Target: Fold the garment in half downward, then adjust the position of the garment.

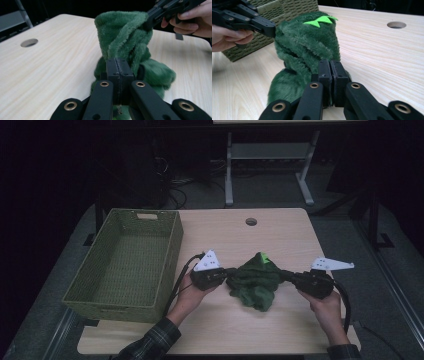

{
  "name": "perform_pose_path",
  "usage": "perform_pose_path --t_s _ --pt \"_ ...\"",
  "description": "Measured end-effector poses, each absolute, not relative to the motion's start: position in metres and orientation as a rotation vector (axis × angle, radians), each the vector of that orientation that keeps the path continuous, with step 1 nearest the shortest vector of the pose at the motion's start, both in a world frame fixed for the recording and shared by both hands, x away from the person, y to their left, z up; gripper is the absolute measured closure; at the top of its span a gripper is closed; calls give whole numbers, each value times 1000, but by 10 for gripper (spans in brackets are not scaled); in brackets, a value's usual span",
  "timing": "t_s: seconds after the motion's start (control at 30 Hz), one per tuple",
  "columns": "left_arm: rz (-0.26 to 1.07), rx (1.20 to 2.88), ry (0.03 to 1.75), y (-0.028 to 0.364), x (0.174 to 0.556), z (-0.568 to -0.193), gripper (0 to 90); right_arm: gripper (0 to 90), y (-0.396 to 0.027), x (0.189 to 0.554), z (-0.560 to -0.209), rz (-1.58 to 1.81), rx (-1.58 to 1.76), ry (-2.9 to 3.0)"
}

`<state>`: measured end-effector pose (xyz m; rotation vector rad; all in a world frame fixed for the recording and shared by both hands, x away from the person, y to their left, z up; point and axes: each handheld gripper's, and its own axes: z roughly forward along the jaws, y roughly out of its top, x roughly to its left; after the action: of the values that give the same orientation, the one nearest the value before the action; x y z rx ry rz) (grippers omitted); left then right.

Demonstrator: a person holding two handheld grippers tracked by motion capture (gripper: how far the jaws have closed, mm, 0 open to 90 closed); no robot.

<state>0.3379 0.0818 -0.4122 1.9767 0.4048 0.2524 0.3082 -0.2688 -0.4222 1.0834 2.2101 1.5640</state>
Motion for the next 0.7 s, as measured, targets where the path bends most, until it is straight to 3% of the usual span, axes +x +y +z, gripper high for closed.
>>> perform_pose_path --t_s 0.53,0.7 --pt "197 2075 327 86 309 -437 900 839 -262 263 -441 1516 943 2314" --pt "185 2123 333 88 306 -445 900 770 -262 255 -447 1465 917 2375"
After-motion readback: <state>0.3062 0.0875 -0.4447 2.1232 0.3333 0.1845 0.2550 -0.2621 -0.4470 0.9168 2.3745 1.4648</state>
